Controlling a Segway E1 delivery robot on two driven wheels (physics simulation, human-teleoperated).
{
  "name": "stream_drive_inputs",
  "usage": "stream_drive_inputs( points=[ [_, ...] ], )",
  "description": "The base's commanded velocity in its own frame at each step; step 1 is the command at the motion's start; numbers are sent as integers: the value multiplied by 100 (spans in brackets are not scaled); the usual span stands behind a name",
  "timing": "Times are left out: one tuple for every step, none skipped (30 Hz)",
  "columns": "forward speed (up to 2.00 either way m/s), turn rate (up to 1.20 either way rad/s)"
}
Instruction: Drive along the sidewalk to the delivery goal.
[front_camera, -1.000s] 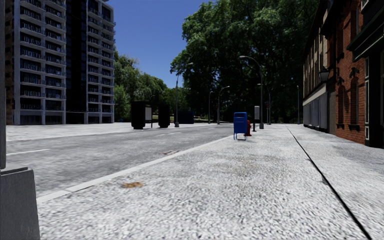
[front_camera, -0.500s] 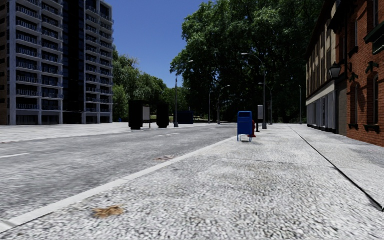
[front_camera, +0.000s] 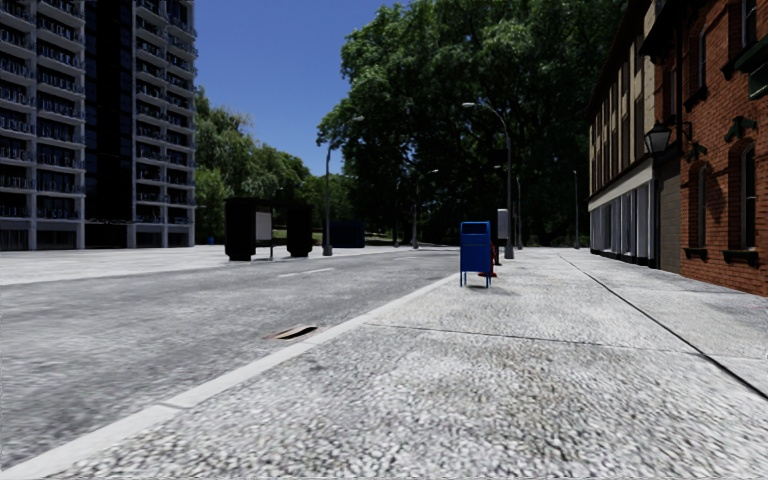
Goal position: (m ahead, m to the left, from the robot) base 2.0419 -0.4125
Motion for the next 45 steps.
stream_drive_inputs(
  points=[
    [128, 0],
    [128, 0],
    [128, 0],
    [128, 0],
    [127, 0],
    [127, 0],
    [127, 0],
    [126, 0],
    [126, 0],
    [126, 0],
    [126, 0],
    [126, 0],
    [126, 0],
    [126, 0],
    [126, 0],
    [126, 0],
    [126, 0],
    [126, 0],
    [117, 0],
    [117, 0],
    [110, -9],
    [106, -25],
    [105, -43],
    [103, -53],
    [103, -56],
    [103, -56],
    [103, -56],
    [103, -56],
    [103, -56],
    [103, -56],
    [103, -56],
    [103, -56],
    [103, -56],
    [103, -56],
    [103, -56],
    [103, -56],
    [103, -56],
    [103, -56],
    [103, -56],
    [103, -56],
    [103, -56],
    [103, -56],
    [102, -56],
    [102, -56],
    [102, -56]
  ],
)
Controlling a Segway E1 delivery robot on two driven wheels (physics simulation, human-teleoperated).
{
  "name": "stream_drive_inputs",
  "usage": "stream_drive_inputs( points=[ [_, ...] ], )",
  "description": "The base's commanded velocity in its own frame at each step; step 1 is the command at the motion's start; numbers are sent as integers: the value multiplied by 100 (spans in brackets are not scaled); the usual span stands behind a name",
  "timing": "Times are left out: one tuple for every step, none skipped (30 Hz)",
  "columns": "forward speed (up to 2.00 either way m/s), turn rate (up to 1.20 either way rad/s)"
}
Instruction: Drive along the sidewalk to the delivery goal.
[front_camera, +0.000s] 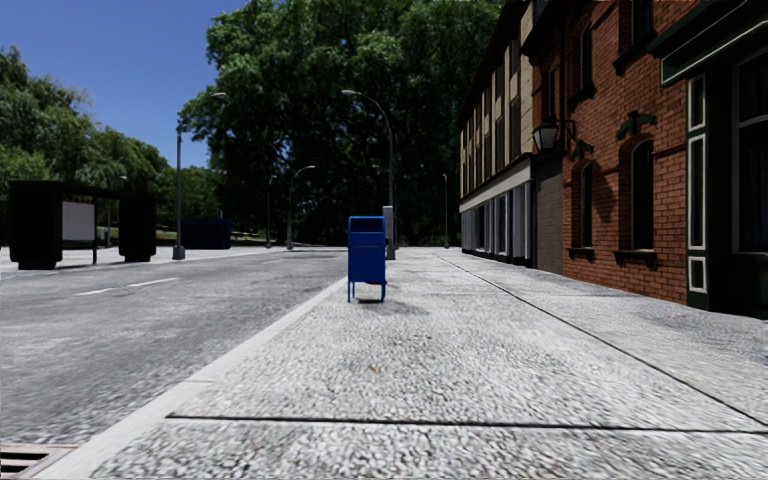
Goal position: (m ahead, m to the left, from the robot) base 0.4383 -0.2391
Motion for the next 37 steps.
stream_drive_inputs(
  points=[
    [102, -56],
    [102, -52],
    [102, 0],
    [92, 0],
    [59, 0],
    [19, 0],
    [19, 0],
    [0, 0],
    [0, 0],
    [0, 0],
    [0, 0],
    [0, 0],
    [0, 0],
    [0, 0],
    [0, 0],
    [0, 0],
    [0, 0],
    [0, 0],
    [0, 0],
    [0, 0],
    [0, 0],
    [0, 0],
    [0, 0],
    [0, 0],
    [0, 0],
    [0, 0],
    [0, 0],
    [0, 0],
    [0, 0],
    [0, 0],
    [0, 0],
    [0, 0],
    [0, 0],
    [0, 0],
    [0, 0],
    [0, 0],
    [0, 0]
  ],
)
